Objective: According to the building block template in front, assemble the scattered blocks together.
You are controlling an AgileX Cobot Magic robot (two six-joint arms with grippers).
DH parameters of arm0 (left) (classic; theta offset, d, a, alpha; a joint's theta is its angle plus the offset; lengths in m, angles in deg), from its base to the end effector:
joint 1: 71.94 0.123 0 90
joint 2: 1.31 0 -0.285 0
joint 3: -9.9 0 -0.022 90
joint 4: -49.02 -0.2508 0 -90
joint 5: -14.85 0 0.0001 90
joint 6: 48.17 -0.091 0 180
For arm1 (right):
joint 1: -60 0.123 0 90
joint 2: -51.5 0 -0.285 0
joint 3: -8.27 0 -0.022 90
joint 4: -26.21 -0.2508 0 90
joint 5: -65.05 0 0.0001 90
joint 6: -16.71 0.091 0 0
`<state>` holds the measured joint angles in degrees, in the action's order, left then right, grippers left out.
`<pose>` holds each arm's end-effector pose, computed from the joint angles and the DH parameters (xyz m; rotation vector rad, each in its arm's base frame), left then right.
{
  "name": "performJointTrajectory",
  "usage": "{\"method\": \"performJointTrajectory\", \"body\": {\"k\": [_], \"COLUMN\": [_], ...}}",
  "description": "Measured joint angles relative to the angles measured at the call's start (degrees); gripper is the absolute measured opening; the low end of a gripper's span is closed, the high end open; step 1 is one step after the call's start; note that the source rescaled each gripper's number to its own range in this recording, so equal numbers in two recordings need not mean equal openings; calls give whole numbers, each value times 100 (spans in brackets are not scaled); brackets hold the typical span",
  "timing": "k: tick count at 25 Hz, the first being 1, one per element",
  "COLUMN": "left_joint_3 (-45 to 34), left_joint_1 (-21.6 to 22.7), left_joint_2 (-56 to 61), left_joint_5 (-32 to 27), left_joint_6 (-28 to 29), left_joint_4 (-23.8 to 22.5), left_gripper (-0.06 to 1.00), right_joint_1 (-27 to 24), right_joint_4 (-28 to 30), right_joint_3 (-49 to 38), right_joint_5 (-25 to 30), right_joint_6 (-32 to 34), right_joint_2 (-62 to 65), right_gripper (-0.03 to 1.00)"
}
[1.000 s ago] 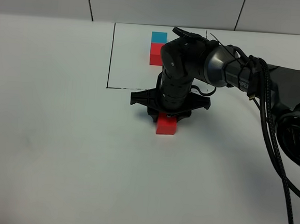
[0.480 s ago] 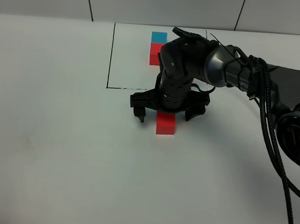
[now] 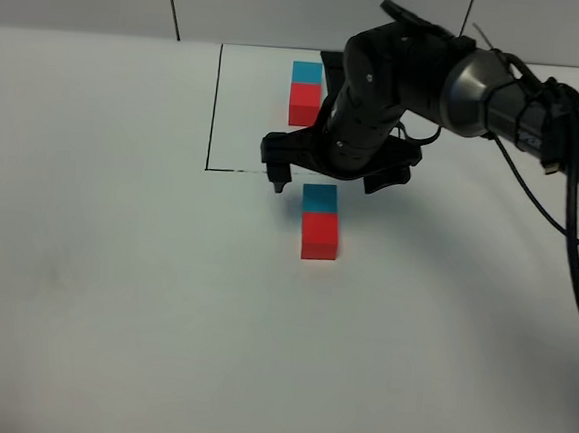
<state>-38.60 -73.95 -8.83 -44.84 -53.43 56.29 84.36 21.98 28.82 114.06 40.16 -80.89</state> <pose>-0.0056 -0.0098 0.2797 0.1326 2.0107 -0.1151 0.4196 0.1956 0.1748 0.0330 2.8486 0.2779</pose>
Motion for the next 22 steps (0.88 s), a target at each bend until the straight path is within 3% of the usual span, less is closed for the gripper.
{"method": "performJointTrajectory", "body": {"k": [4,14,22], "left_joint_3": [0,0,0], "left_joint_1": [0,0,0], "left_joint_2": [0,0,0], "left_joint_5": [0,0,0], "left_joint_6": [0,0,0], "left_joint_4": [0,0,0], "left_gripper": [86,86,86], "right_joint_1": [-632,-2150,-2760], "right_joint_4": [-325,-287,-156], "right_joint_3": [-486,-2818,-4243], "right_joint_5": [-173,-1142,-1261], "right_joint_6": [-584,-1936,-2483], "right_joint_2": [350,2378,4513], "right_gripper": [100,100,100]}}
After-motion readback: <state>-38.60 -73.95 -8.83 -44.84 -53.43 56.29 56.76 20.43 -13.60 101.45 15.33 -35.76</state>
